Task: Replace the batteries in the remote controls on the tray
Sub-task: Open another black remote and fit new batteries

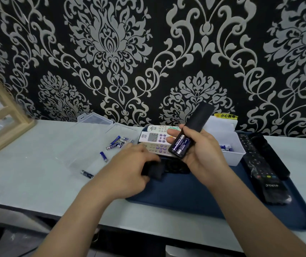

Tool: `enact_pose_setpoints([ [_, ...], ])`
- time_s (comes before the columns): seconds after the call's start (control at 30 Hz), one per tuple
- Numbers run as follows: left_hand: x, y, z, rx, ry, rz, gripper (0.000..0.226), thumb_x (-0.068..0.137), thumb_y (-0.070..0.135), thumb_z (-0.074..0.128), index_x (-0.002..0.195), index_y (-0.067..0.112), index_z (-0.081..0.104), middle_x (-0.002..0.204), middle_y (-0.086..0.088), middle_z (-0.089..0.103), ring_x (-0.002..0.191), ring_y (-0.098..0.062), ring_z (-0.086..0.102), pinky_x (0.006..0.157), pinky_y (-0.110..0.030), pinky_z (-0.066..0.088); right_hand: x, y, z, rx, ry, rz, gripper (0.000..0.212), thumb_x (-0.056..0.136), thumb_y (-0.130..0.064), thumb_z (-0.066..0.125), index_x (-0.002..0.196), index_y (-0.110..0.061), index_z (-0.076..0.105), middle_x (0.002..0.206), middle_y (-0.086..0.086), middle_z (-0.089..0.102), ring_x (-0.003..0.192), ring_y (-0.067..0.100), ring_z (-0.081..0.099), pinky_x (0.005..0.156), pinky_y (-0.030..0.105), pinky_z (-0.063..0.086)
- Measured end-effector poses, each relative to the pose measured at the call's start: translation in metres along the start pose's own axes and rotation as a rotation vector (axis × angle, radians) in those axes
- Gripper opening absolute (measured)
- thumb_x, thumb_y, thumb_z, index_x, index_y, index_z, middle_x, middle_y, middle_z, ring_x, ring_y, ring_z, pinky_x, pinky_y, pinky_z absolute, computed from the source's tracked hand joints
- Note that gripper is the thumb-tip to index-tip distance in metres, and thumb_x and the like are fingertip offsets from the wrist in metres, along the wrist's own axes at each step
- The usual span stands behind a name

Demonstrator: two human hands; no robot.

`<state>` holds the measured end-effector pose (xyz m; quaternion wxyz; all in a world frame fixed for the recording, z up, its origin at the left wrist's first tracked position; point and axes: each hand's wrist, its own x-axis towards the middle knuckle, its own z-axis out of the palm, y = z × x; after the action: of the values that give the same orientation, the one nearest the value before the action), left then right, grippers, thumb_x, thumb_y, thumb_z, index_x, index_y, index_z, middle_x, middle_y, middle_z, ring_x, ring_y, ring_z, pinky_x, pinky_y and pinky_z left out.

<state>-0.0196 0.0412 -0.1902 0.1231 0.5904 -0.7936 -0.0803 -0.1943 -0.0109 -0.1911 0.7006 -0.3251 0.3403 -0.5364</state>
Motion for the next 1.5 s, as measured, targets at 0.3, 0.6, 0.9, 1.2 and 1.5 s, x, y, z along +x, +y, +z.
enact_pose_setpoints([
  [0.3,0.006,0.009,0.001,-0.451,0.490,-0.009,0.032,0.076,0.008,0.054,0.084,0.032,0.073,0.090,0.018,0.067,0.086,-0.005,0.062,0.079,-0.022,0.049,-0.001,0.005,0.001,-0.082,-0.064,0.076,0.031,0.104,-0.029,0.042,0.107,-0.007,0.063,0.096,0.017,0.075,0.087,0.029,0.072,0.079,0.044,0.059],
  [0.6,0.015,0.034,0.018,-0.416,0.453,-0.104,0.031,0.078,0.021,0.073,0.104,0.030,0.057,0.089,0.014,0.061,0.076,-0.004,0.057,0.073,-0.024,0.048,-0.004,0.003,-0.003,-0.059,-0.316,0.256,0.034,0.104,-0.035,0.040,0.132,-0.027,0.057,0.117,0.016,0.065,0.103,0.032,0.065,0.081,0.054,0.057],
  [0.9,0.023,0.037,0.015,-0.945,0.428,-0.251,0.020,0.082,0.015,0.074,0.090,0.031,0.067,0.062,0.008,0.057,0.055,-0.007,0.046,0.056,-0.025,0.042,-0.004,0.001,-0.006,-0.240,-0.249,0.153,0.041,0.090,0.001,0.032,0.118,-0.010,0.060,0.116,0.018,0.070,0.113,0.035,0.065,0.088,0.056,0.055],
  [1.2,0.032,0.049,0.019,-0.769,0.518,-0.259,0.015,0.076,0.020,0.079,0.071,0.025,0.065,0.056,0.020,0.060,0.051,0.004,0.052,0.052,-0.012,0.043,-0.006,0.000,-0.010,-0.147,-0.186,0.142,0.036,0.086,0.004,0.032,0.109,-0.002,0.059,0.107,0.023,0.072,0.102,0.036,0.069,0.078,0.052,0.059],
  [1.5,0.037,0.060,0.031,-0.696,0.565,-0.261,0.015,0.071,0.020,0.078,0.068,0.026,0.065,0.053,0.019,0.057,0.050,0.001,0.051,0.055,-0.018,0.044,-0.003,0.000,-0.019,-0.101,-0.131,0.203,0.055,0.074,0.006,0.031,0.120,-0.002,0.059,0.114,0.025,0.069,0.090,0.032,0.070,0.076,0.049,0.059],
])
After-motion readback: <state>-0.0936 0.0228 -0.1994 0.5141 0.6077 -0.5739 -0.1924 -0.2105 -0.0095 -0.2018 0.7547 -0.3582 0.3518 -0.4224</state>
